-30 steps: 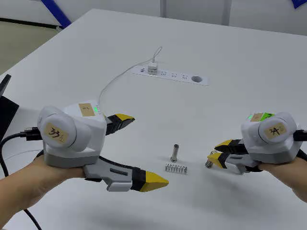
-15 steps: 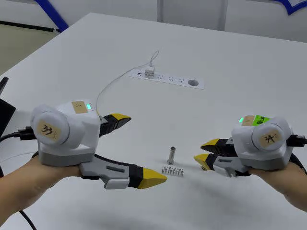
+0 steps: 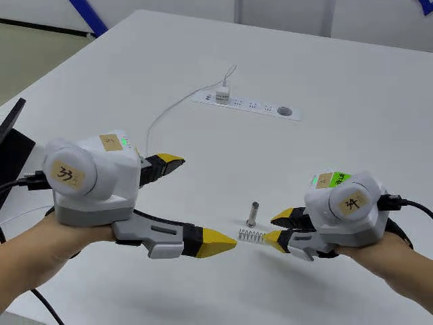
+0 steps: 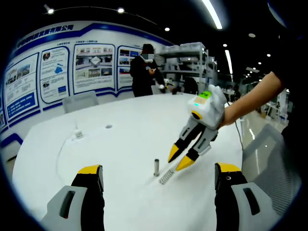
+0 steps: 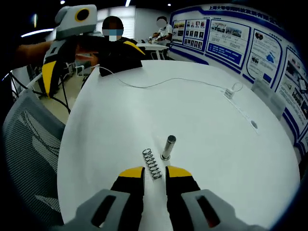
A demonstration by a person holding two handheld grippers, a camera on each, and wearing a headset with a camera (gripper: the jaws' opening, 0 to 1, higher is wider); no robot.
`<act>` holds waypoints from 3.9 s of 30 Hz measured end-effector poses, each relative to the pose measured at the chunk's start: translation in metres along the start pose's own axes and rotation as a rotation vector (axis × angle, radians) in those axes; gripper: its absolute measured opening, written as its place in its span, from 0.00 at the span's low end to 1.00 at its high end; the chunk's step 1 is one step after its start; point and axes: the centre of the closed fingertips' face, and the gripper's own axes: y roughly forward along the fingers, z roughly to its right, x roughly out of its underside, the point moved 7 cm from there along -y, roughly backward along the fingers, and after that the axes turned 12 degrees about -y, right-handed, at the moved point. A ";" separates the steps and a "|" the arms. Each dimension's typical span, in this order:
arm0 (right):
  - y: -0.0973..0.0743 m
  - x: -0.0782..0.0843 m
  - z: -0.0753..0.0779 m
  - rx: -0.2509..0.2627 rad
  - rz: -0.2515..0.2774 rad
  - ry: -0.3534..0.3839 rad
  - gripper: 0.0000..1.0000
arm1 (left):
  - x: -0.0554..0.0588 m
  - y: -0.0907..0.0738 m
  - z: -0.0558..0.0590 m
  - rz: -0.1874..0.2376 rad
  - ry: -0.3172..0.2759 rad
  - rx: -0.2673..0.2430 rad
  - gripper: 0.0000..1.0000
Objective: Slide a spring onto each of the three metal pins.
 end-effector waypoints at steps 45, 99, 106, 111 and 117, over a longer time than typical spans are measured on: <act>-0.004 -0.004 -0.012 -0.101 -0.042 -0.046 0.10 | 0.013 0.006 0.009 -0.067 0.004 0.035 0.94; -0.091 -0.071 -0.056 -0.204 0.224 -0.375 0.11 | 0.006 0.013 0.068 -0.110 0.167 0.387 0.11; -0.094 -0.071 -0.054 -0.184 0.227 -0.376 0.11 | 0.004 0.016 0.070 -0.092 0.182 0.383 0.10; -0.094 -0.069 -0.055 -0.171 0.233 -0.354 0.12 | 0.005 0.016 0.071 -0.096 0.190 0.386 0.10; -0.093 -0.064 -0.054 -0.164 0.210 -0.360 0.12 | 0.004 0.015 0.070 -0.096 0.192 0.381 0.10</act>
